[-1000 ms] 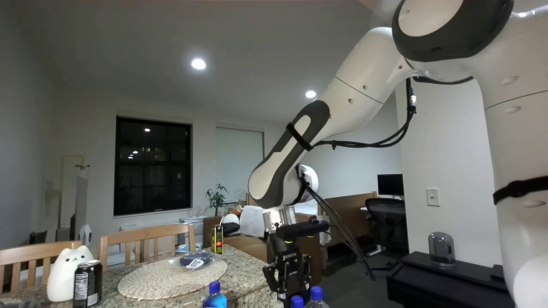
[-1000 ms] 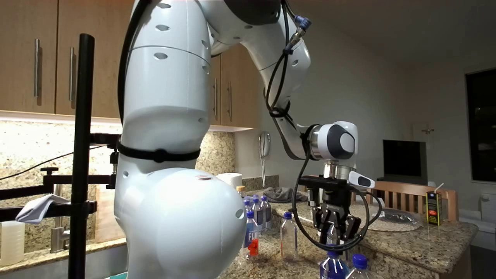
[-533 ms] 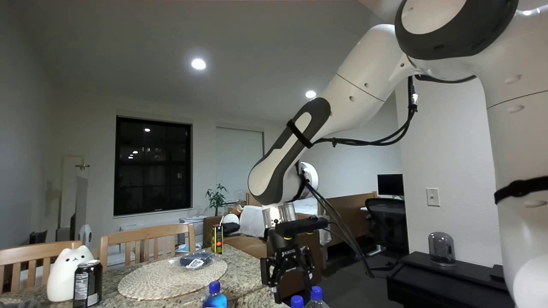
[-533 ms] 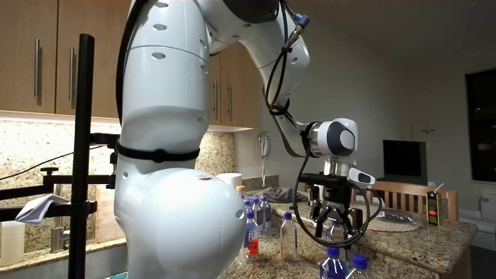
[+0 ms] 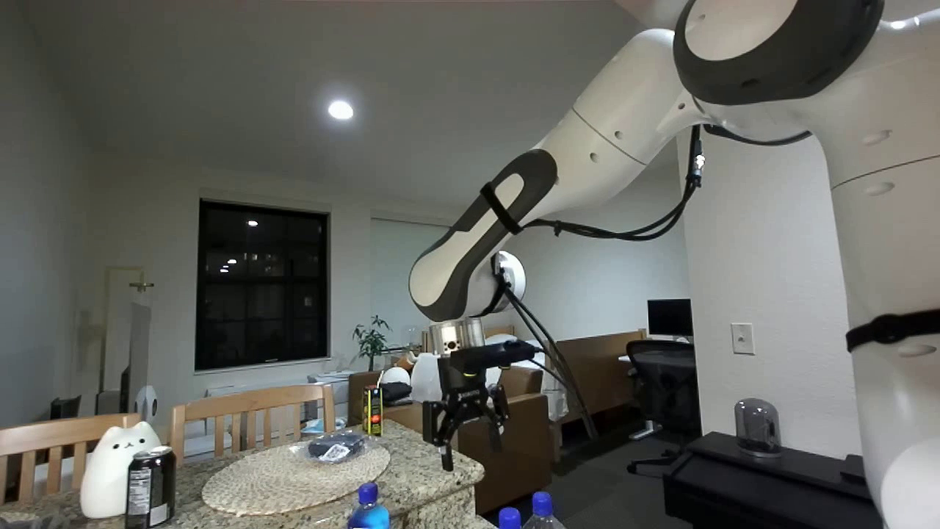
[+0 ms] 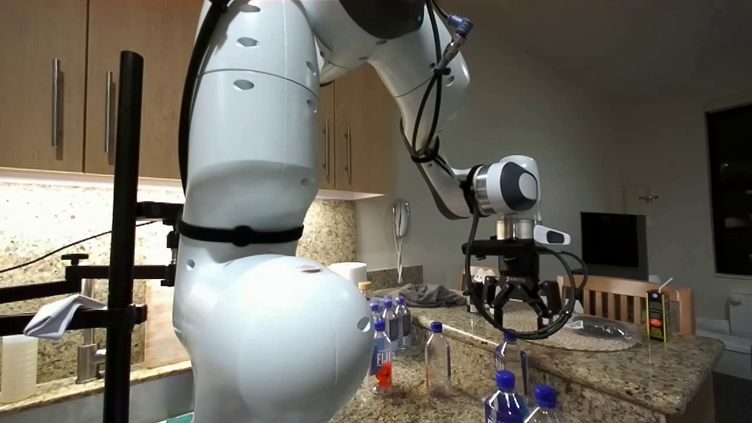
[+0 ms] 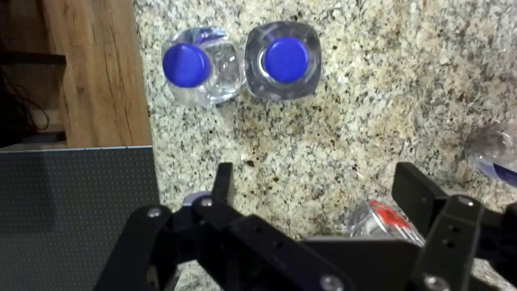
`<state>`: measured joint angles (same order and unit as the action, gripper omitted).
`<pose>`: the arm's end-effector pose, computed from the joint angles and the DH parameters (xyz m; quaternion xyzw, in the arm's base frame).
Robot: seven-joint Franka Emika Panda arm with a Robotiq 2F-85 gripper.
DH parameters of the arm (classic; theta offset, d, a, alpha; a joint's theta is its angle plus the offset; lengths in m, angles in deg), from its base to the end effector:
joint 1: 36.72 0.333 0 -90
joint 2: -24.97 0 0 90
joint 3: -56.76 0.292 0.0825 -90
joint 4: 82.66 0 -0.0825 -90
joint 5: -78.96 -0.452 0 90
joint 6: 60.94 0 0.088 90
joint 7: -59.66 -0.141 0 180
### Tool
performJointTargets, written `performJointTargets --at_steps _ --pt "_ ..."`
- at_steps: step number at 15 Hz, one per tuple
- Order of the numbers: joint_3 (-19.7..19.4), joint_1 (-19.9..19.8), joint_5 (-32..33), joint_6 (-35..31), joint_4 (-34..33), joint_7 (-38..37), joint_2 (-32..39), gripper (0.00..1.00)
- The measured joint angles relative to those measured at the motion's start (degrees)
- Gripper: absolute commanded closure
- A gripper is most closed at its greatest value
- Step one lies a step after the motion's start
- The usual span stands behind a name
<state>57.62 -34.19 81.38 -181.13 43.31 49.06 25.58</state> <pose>0.5687 0.0304 0.2711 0.9970 -0.0512 -0.0532 0.0242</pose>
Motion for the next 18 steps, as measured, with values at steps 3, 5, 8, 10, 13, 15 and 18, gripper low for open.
performJointTargets --at_steps 3,5,8,10,13,15,18 --pt "0.37 0.14 2.23 -0.45 -4.7 0.0 2.43 0.0" --pt "0.43 0.24 2.91 -2.02 -7.92 -0.16 5.03 0.0" --pt "0.41 0.51 2.97 -5.29 -12.62 -1.96 9.82 0.0" --pt "0.39 1.17 3.66 -6.57 -15.95 -4.2 13.34 0.0" --pt "0.24 2.9 4.24 -6.57 -21.04 -7.22 18.6 0.0" --pt "0.06 4.32 4.25 -5.53 -24.44 -9.64 21.87 0.0" --pt "-0.38 6.7 4.24 -0.93 -29.92 -14.59 26.08 0.0"
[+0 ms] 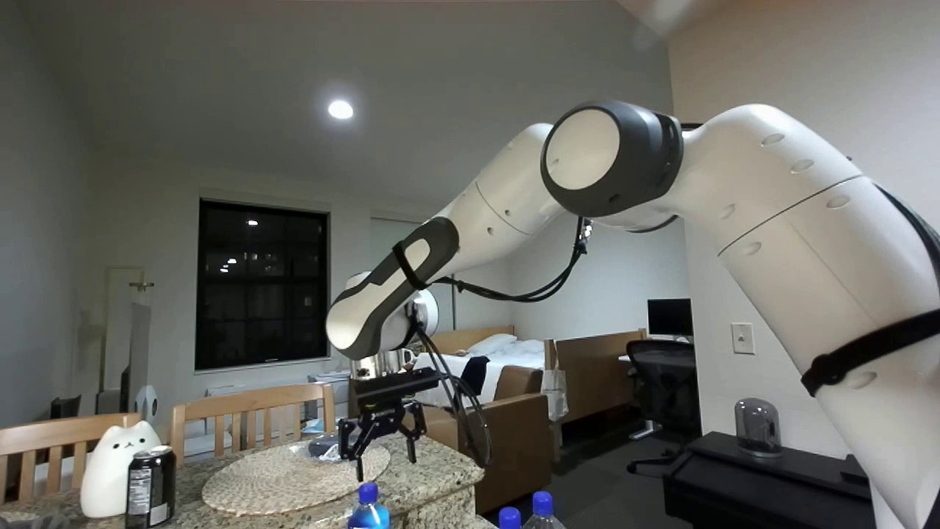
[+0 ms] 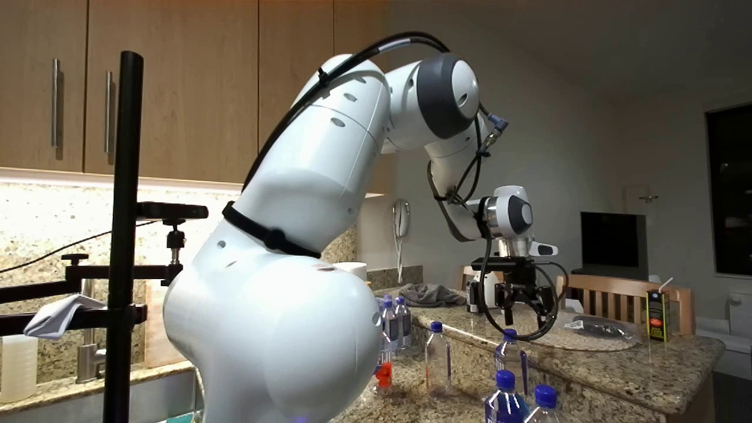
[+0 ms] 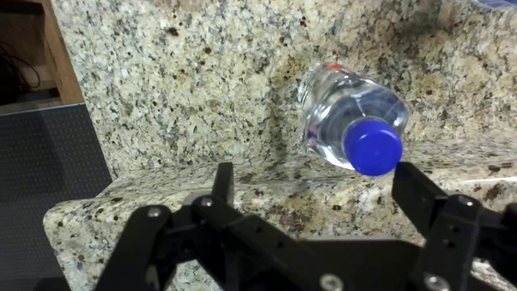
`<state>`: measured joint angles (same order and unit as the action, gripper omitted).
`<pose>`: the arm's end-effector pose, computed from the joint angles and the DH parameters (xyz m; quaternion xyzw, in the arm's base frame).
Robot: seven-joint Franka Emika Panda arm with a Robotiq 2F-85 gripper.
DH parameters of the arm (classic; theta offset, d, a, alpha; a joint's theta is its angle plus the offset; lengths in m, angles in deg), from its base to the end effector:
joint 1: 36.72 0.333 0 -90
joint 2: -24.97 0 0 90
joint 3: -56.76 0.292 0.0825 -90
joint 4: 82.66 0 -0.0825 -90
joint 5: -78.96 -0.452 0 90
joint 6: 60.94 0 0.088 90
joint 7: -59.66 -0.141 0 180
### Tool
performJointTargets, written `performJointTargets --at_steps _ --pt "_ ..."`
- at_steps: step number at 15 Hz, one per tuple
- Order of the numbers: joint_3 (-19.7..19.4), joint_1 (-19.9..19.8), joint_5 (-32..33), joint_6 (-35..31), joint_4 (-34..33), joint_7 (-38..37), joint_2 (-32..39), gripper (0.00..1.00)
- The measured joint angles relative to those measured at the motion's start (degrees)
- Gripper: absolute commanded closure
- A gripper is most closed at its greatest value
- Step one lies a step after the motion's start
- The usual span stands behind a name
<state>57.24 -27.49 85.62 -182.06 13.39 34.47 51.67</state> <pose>0.7052 0.1115 0.2386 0.9933 -0.1044 0.0007 0.0495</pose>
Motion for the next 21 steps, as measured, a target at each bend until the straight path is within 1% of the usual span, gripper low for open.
performJointTargets --at_steps 5,8,12,13,14,15,16,18,21 --pt "-0.66 2.59 -0.14 6.24 -6.73 -7.27 4.19 0.0" --pt "-0.7 2.96 -0.51 8.24 -8.83 -8.84 5.86 0.0" --pt "-0.72 2.97 -1.48 8.28 -9.64 -8.99 7.65 0.0" --pt "-0.72 2.97 -1.65 8.26 -9.79 -8.99 8.04 0.25" --pt "-0.72 2.97 -1.73 8.2 -9.92 -8.99 8.35 0.27" --pt "-0.73 2.97 -1.75 8.18 -10.09 -9.0 8.58 0.33" --pt "-0.73 2.97 -1.75 8.18 -10.29 -9.0 8.74 0.41" --pt "-0.72 2.98 -1.75 8.18 -10.7 -9.0 8.98 0.55" --pt "-0.72 2.99 -1.75 8.19 -11.24 -8.99 9.14 0.73"
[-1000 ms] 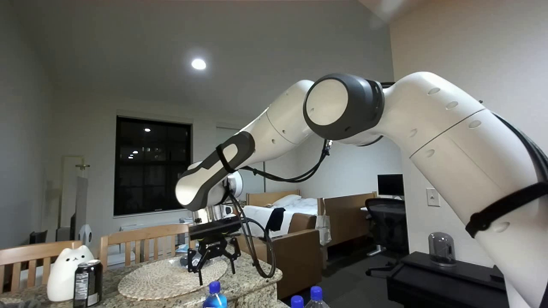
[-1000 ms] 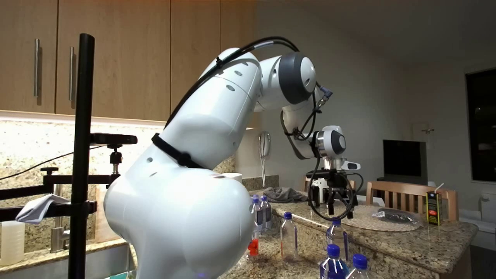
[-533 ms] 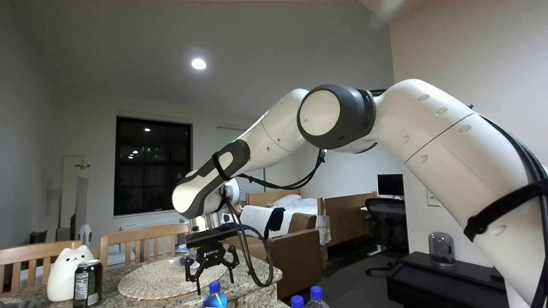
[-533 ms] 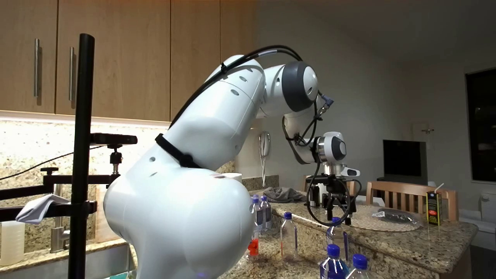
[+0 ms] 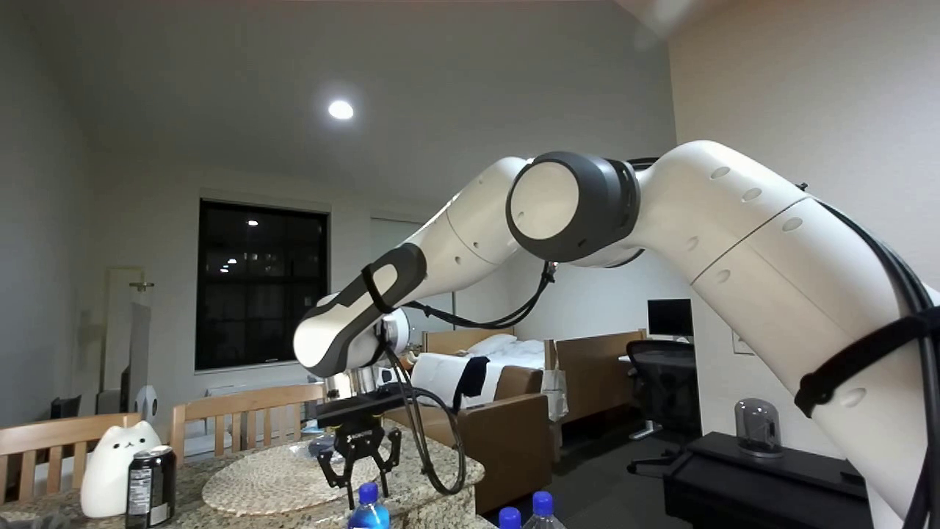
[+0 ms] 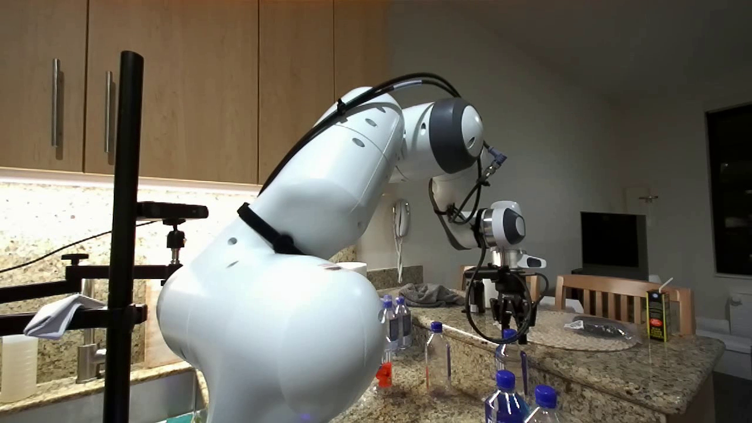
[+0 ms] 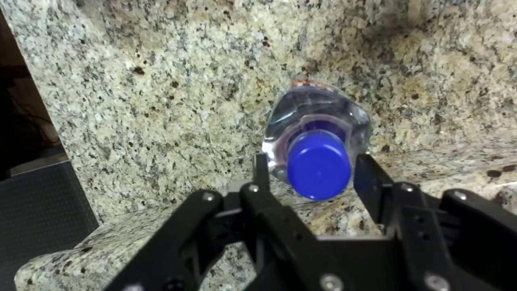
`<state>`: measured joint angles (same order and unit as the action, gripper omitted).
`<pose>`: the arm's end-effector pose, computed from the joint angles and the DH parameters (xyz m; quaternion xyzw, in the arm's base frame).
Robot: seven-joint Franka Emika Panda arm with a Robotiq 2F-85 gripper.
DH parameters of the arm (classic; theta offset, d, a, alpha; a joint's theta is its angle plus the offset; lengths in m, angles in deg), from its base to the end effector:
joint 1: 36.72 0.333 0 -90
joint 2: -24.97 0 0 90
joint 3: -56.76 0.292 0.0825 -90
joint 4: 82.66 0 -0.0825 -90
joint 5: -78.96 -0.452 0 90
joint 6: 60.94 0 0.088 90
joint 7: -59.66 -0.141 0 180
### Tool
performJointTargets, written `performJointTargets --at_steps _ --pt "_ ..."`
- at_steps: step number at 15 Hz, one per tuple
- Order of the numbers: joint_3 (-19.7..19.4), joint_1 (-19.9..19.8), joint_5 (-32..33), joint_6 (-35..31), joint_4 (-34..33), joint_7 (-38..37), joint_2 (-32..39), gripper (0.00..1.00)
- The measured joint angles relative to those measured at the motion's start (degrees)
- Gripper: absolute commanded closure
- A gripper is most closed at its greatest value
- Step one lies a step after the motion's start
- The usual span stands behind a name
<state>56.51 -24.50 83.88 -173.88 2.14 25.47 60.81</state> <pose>0.7229 0.1452 0.2108 0.9819 -0.1728 -0.0462 0.0627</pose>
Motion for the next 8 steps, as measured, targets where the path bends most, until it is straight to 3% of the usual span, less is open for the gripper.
performJointTargets --at_steps 2,8 --pt "0.0 0.0 0.0 0.0 -0.16 0.0 0.0 0.87" --pt "0.09 -0.01 -0.24 0.01 -0.51 0.01 0.03 0.85"
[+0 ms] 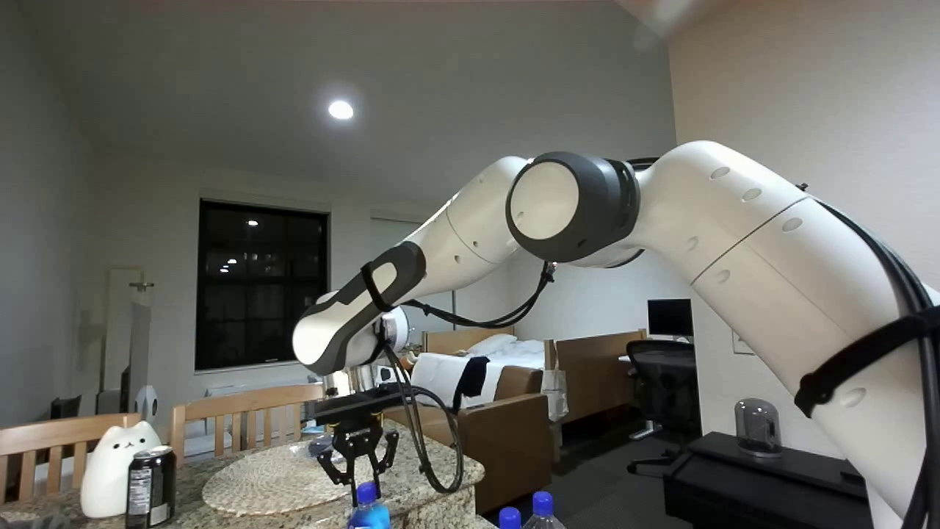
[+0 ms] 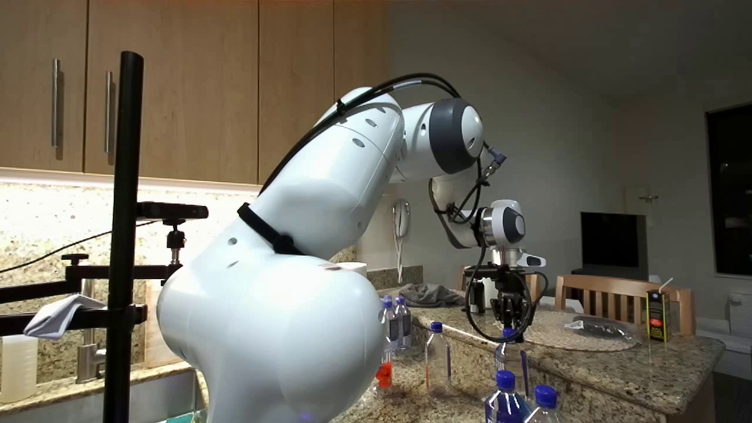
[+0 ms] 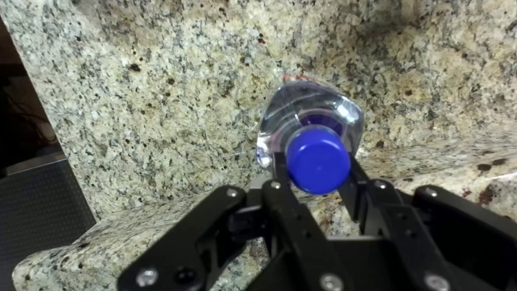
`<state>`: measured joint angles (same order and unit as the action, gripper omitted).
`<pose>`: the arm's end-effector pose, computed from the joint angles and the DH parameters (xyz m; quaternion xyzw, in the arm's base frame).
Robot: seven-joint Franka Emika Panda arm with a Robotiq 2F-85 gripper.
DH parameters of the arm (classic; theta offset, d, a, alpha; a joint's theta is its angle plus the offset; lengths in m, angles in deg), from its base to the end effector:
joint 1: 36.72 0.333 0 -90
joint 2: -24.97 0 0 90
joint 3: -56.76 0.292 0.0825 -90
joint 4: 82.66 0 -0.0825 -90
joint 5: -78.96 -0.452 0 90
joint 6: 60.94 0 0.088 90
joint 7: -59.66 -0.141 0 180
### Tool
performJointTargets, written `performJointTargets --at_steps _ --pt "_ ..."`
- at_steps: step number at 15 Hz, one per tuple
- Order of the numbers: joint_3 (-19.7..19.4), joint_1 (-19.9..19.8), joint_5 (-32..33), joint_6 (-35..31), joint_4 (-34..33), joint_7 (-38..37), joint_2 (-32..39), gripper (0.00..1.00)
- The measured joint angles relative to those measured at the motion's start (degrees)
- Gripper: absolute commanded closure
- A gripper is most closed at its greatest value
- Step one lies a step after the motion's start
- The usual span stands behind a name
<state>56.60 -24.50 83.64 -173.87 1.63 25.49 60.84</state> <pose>0.7252 0.1472 0.2149 0.9822 -0.1731 -0.0433 0.0591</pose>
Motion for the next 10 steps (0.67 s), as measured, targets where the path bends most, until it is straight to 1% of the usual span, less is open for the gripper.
performJointTargets --at_steps 5,10 --pt "0.0 -0.01 -0.03 0.0 0.01 0.31 -0.03 0.85" --pt "0.0 -0.02 -0.02 0.02 0.86 2.63 -0.62 0.85"
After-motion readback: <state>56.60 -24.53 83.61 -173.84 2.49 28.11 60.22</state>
